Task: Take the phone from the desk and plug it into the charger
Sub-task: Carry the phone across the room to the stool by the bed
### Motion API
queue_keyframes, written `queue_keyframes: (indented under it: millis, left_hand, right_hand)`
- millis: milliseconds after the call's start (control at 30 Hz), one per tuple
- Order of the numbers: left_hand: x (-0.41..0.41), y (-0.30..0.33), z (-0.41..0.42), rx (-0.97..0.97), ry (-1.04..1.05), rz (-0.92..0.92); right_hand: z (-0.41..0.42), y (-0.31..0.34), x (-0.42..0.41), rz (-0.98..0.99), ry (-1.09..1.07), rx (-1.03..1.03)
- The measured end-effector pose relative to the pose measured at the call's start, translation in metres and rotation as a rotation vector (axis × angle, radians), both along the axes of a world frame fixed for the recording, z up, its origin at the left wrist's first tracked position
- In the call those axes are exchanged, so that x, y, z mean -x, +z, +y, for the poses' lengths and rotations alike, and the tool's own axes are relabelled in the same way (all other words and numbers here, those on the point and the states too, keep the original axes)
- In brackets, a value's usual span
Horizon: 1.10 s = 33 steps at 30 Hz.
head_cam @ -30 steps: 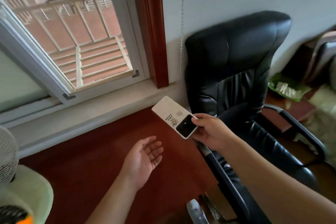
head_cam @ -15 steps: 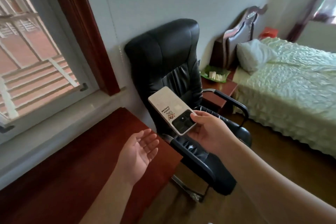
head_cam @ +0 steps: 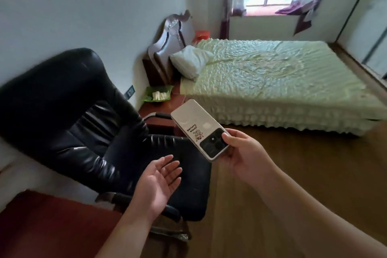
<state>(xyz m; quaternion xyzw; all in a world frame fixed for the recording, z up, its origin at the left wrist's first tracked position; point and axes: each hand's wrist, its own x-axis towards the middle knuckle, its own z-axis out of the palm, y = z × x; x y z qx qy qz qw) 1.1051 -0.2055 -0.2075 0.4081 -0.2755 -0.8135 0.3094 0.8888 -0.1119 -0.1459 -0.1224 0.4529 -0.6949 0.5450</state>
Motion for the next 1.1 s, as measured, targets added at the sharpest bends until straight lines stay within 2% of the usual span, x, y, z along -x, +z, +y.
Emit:
queue_keyframes:
  millis: [333, 667, 900, 1100]
  left_hand:
    - [0.252, 0.021, 0.066, 0.042, -0.302, 0.006]
    - [0.43, 0.038, 0.124, 0.052, -0.579, 0.009]
    - [0.531, 0.031, 0.112, 0.01, -0.731, 0.069]
    - [0.634, 0.021, 0.077, -0.031, -0.84, 0.123]
  right_hand:
    - [0.123, 0.004, 0.217, -0.008, -0.284, 0.017]
    - [0.216, -0.001, 0.345, -0.063, -0.633, 0.017]
    - [0.239, -0.011, 0.405, -0.095, -0.821, 0.023]
    - [0.213, -0.019, 0.473, -0.094, -0.962, -0.021]
